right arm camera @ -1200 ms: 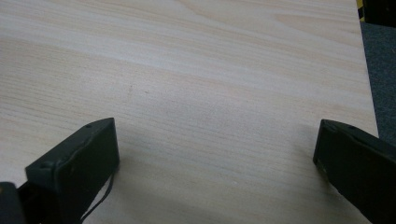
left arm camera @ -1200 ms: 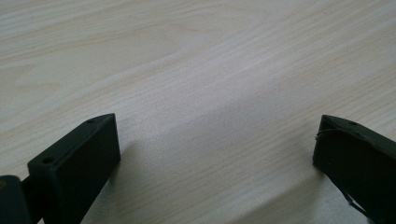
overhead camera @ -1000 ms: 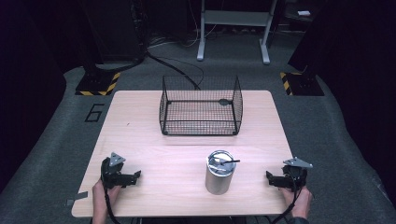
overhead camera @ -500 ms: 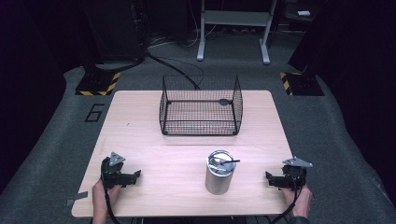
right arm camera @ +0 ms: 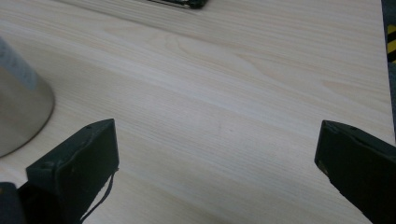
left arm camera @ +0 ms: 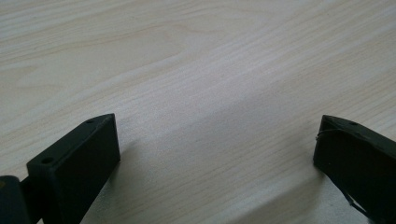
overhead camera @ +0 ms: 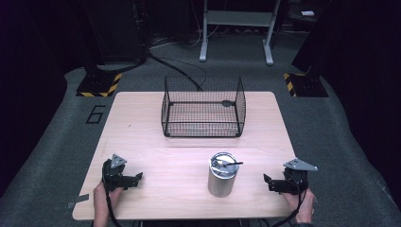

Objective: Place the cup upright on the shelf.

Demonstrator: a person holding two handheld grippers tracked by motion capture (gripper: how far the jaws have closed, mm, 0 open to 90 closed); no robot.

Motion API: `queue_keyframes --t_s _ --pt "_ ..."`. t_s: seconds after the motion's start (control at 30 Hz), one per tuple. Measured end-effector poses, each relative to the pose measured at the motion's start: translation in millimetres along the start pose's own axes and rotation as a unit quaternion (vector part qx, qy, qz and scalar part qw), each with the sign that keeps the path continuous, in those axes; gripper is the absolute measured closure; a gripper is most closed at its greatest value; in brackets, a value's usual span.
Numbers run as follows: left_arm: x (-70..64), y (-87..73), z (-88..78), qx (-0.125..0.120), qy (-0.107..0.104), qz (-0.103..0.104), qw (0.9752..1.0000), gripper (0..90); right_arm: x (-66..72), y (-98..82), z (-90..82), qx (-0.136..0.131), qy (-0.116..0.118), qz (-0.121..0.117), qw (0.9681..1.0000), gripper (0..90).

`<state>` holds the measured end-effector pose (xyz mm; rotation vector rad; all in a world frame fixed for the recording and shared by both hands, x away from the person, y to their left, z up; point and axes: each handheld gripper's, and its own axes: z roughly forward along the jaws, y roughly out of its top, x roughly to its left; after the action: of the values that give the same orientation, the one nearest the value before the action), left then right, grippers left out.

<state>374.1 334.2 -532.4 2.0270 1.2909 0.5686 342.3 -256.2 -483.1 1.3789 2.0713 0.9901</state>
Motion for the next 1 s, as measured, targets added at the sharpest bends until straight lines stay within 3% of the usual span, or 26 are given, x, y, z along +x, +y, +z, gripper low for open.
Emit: queue_keyframes --t_s 0.47,0.57,0.8,1.0 --pt "-0.6 -0.2 0.1 -0.001 0.000 -0.004 1.0000 0.2 37.3 18.4 -25.4 -0.031 0.040 -0.037 0.9980 0.0" --pt "-0.6 -0.2 0.1 -0.001 -0.001 -0.004 1.0000 0.2 47.6 22.6 -29.5 -0.036 0.063 -0.039 0.9966 0.0" --pt "-0.6 -0.2 0.1 -0.001 -0.001 -0.004 1.0000 0.2 64.9 26.3 -29.3 -0.041 0.084 -0.060 0.9938 0.0" --pt "-0.6 -0.2 0.1 -0.001 -0.001 -0.004 1.0000 0.2 84.0 31.0 -28.0 -0.045 0.112 -0.082 0.9893 0.0"
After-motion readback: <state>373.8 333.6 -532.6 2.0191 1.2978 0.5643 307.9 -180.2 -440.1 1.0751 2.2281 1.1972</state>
